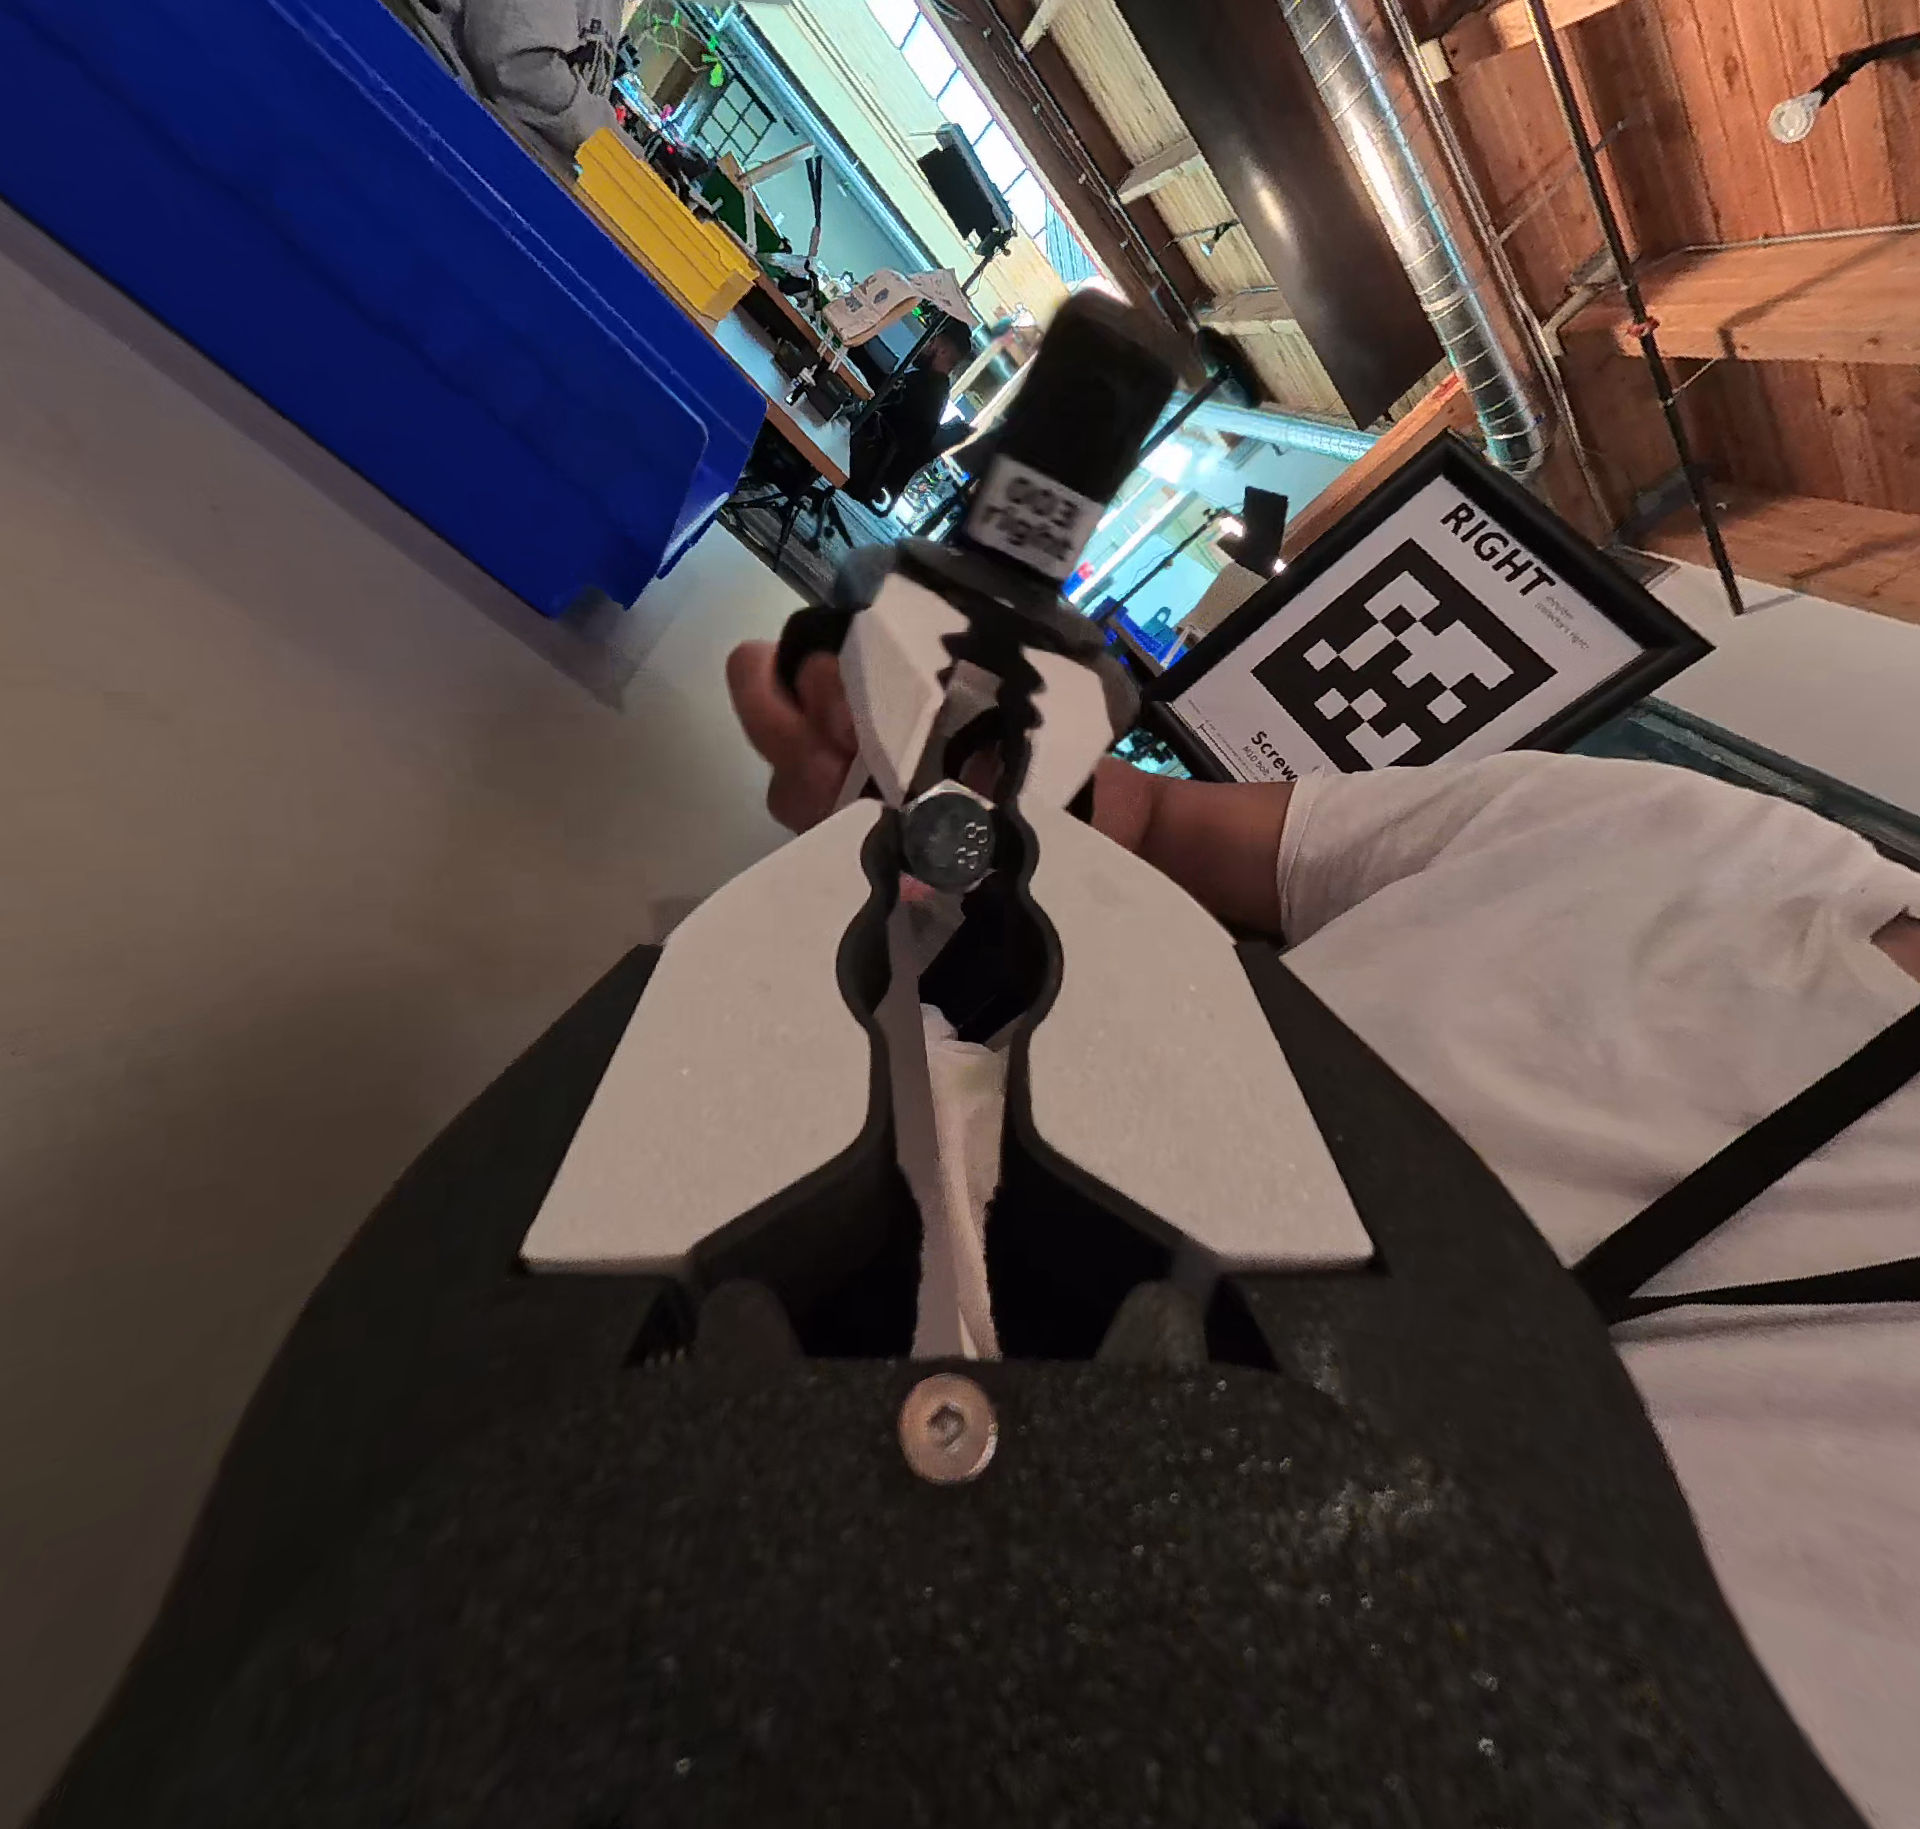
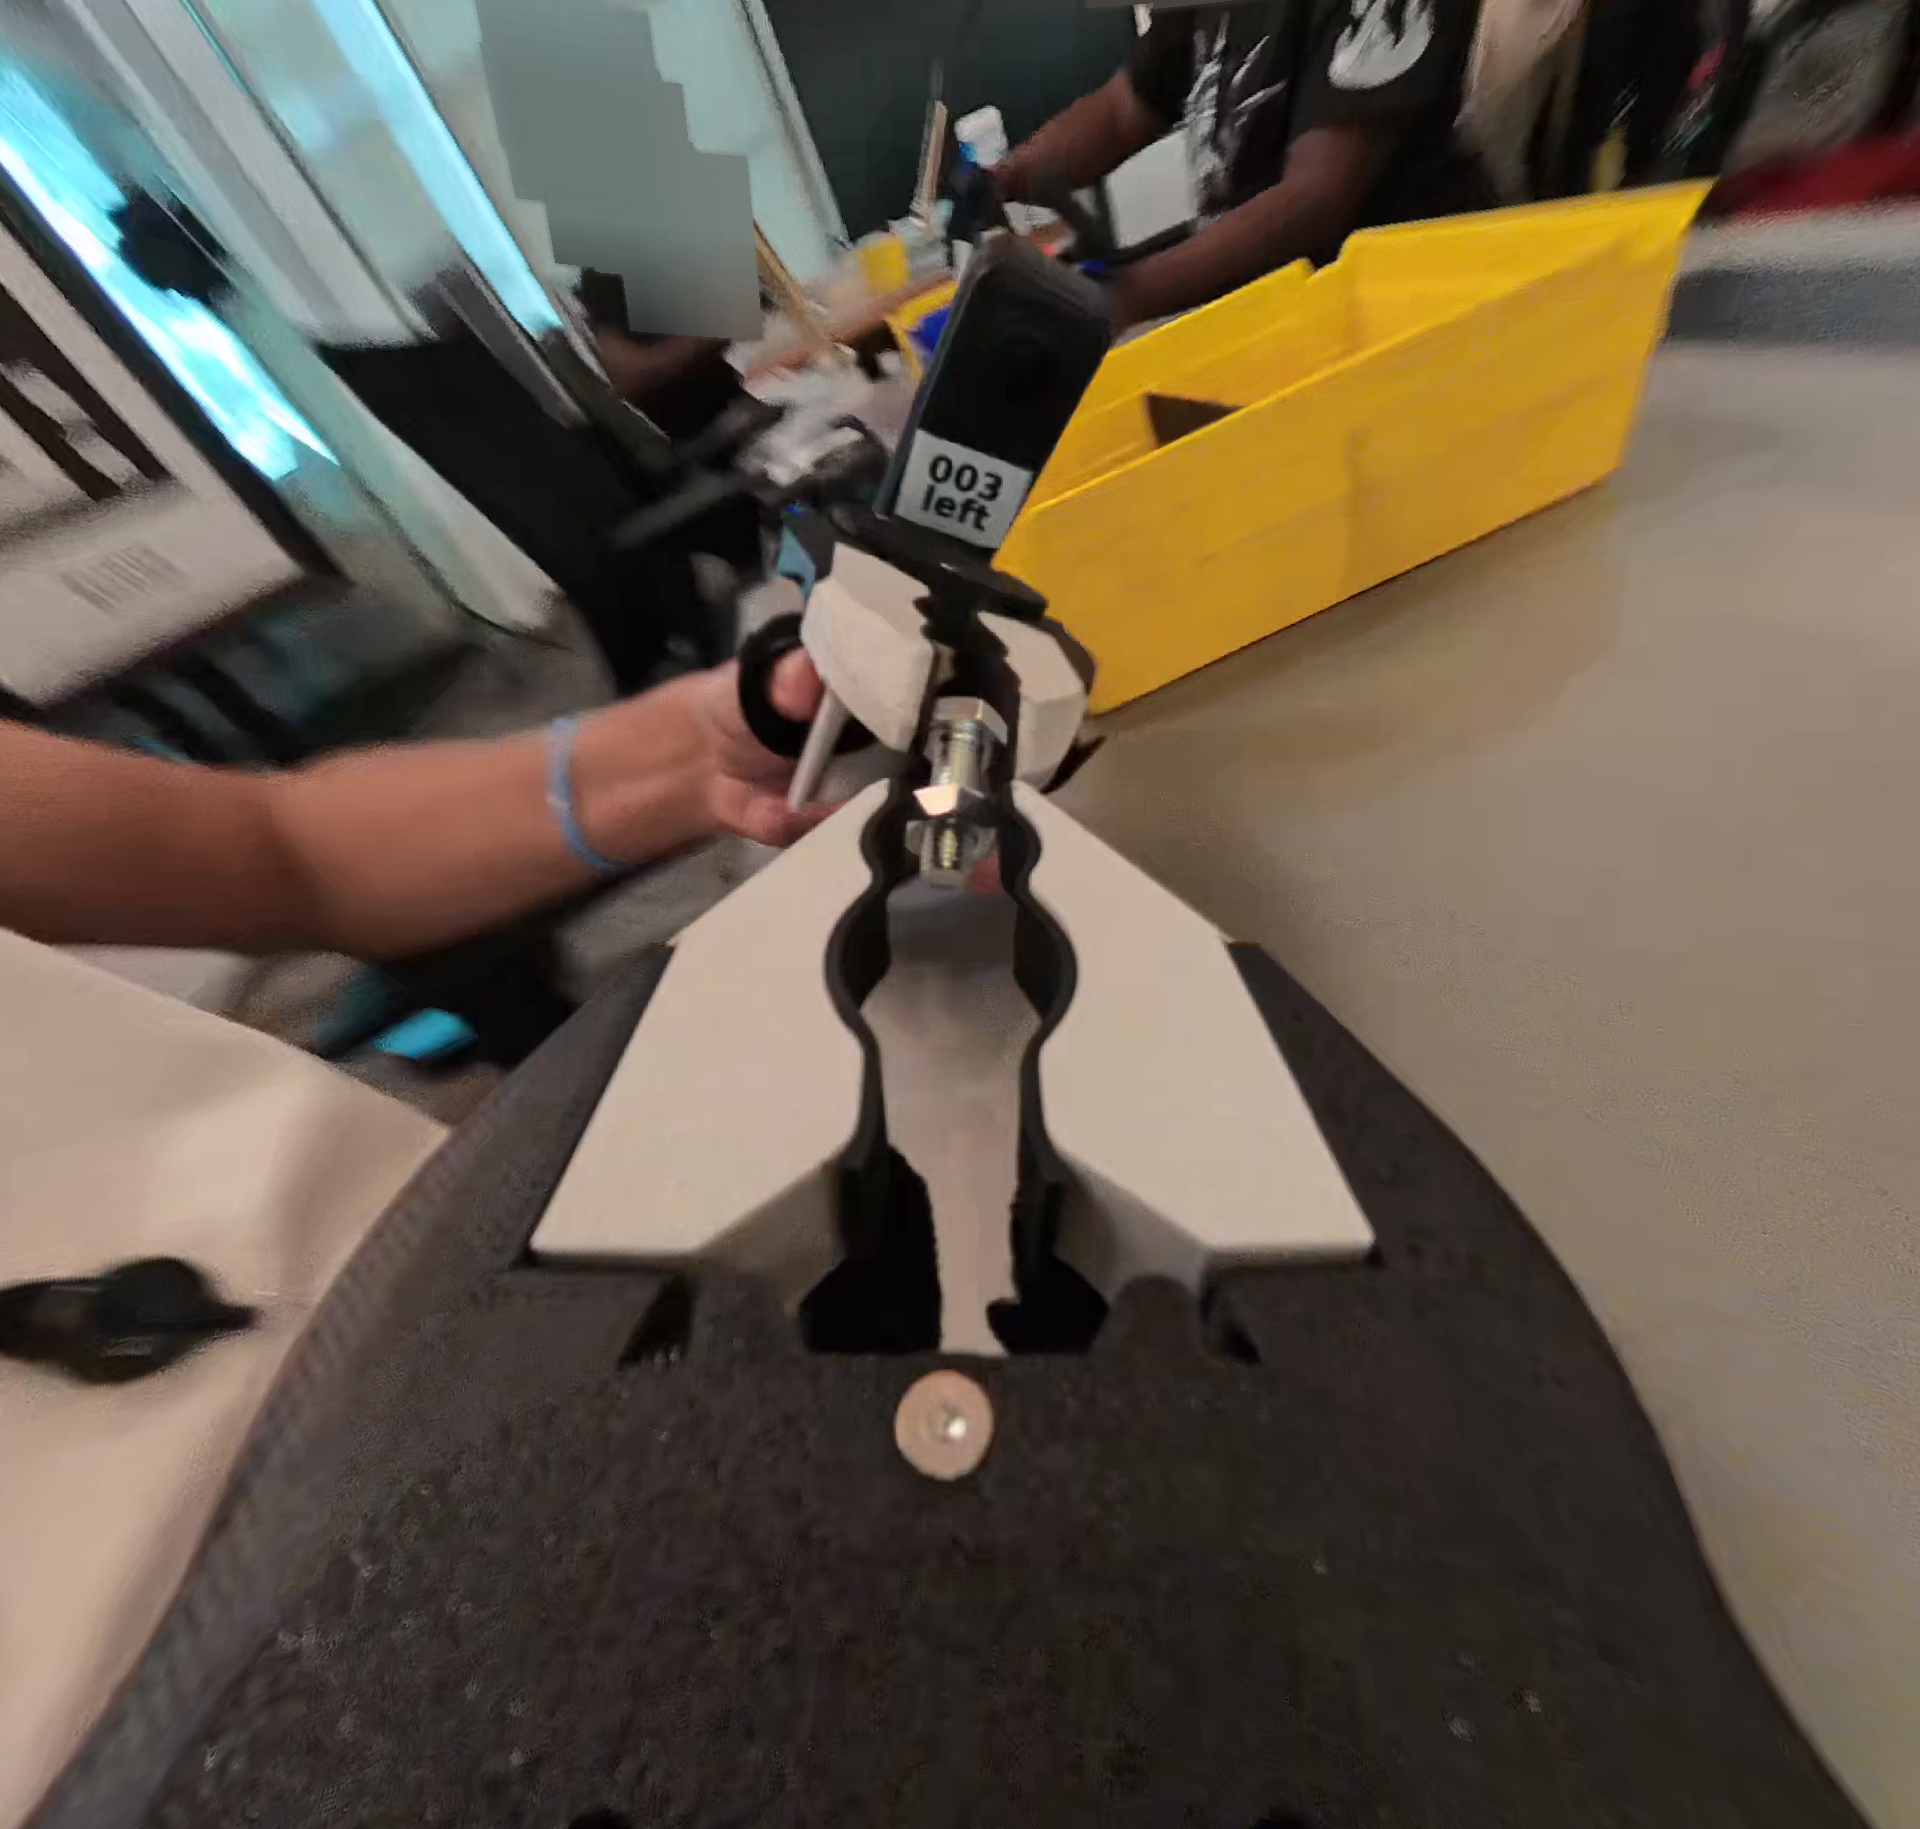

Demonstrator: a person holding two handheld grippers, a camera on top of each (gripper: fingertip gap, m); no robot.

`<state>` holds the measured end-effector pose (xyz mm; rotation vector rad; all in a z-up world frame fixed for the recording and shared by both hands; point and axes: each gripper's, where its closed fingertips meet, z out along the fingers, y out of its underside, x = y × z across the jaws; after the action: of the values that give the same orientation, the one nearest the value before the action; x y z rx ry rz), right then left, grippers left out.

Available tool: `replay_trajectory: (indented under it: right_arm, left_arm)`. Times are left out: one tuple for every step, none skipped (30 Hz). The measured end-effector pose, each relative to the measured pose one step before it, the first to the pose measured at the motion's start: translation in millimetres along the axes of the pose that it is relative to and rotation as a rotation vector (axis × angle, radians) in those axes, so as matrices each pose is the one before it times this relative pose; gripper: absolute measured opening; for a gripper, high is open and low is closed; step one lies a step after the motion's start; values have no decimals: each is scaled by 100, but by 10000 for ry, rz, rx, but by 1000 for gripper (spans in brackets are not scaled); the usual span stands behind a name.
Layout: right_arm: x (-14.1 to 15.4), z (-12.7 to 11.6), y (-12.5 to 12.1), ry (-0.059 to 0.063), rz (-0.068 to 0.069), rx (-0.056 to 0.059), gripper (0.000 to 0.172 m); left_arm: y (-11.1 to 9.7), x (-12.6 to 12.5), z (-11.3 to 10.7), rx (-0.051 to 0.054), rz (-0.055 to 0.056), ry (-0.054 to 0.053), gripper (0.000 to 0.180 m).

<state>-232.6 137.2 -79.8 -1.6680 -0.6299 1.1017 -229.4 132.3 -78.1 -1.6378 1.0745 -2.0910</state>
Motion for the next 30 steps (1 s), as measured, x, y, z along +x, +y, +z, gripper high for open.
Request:
replay_trajectory:
  right_arm:
    - [-121, -95, -189, -577, 1026, 230, 17]
    - [-211, -120, -334, -507, 813, 332, 17]
    - [-244, -30, -205, -364, 466, 203, 17]
    - [-146, 19, -67, -93, -32, 74, 22]
    - [-96, 43, -6, 174, -532, -33, 29]
    - [-40, 60, 88, 437, -1003, -164, 33]
    - [220, 67, 287, 777, -1456, -356, 39]
    - [392, 25, 419, 1031, -1796, -494, 45]
    - [411, -29, 405, 1146, -1911, -526, 48]
    - [341, -76, 177, 1127, -1777, -446, 50]
    - [-183, -121, -159, 718, -1729, -197, 51]
    - [-42, -138, -218, 776, -1780, -125, 51]
    - [229, -72, -75, 922, -1865, -152, 51]
    - [10, 10, 29, 697, -1727, -149, 50]
    - [-329, 72, 76, 364, -1303, -125, 49]
    - [-568, 122, 52, 93, -796, -64, 46]
    - [-520, 139, 98, -28, -407, -58, 45]
    - [-42, 129, 154, 106, -213, -92, 43]
    - [304, 108, 120, 149, -61, -67, 41]
    - [270, 84, 48, 20, 98, -5, 39]
    - [100, 81, -18, -89, 139, 41, 39]
    - [-22, 25, -52, -102, -23, 67, 38]
    - [-65, -2, -28, -67, -191, 45, 37]
    - [83, -13, 38, 65, -145, 16, 29]
    - [40, 28, 161, 15, 37, -45, 19]
    - [-178, 50, 207, -205, 190, -81, 18]
    - [-88, -13, 51, -205, 424, 8, 17]
    - [0, -99, -119, -252, 712, 125, 17]
    - [11, -101, -99, -369, 910, 120, 17]
    - [53, -74, -66, -428, 1003, 137, 17]
  left_arm:
    - [-54, 156, 44, 15, 135, 7, 17]
    - [-114, 256, 65, 59, 79, 97, 17]
    - [-178, 252, 25, 111, 31, 121, 17]
    - [-137, 120, -20, 87, 8, 50, 17]
    - [-57, -26, -82, 36, -16, -13, 17]
    - [-60, -160, -143, 45, -37, -78, 17]
    - [-116, -209, -150, 78, -63, -91, 17]
    - [-155, -132, -150, 91, -85, -27, 17]
    - [-210, -121, -132, 127, -59, -36, 17]
    - [-217, -95, -101, 130, -34, -40, 17]
    - [-95, -34, -75, 57, -70, 20, 17]
    - [25, -81, -35, 0, -120, 7, 17]
    - [80, -243, -35, -12, -151, -67, 17]
    - [105, -270, -14, -18, -179, -72, 17]
    - [113, -158, 9, -25, -185, 1, 17]
    - [64, -63, 24, -12, -146, 45, 17]
    - [23, 25, 35, 3, -82, 61, 17]
    - [48, 86, 50, -26, -39, 65, 17]
    - [113, 56, 47, -68, -6, 28, 17]
    - [154, 13, 47, -82, 11, -8, 17]
    - [123, 26, 52, -65, -5, 8, 17]
    - [61, 24, 42, -30, -17, 23, 17]
    - [-14, -23, 40, 12, 4, -12, 17]
    - [8, -20, 50, -14, 11, -6, 17]
    - [88, -12, 40, -63, 0, -2, 17]
    - [126, -191, 0, -81, 21, -111, 17]
    - [104, -124, -8, -70, 1, -59, 17]
    - [44, 79, 29, -36, -8, 53, 17]
    - [21, 146, 33, -31, 60, 54, 17]
    - [-4, 153, 52, -27, 143, 10, 17]
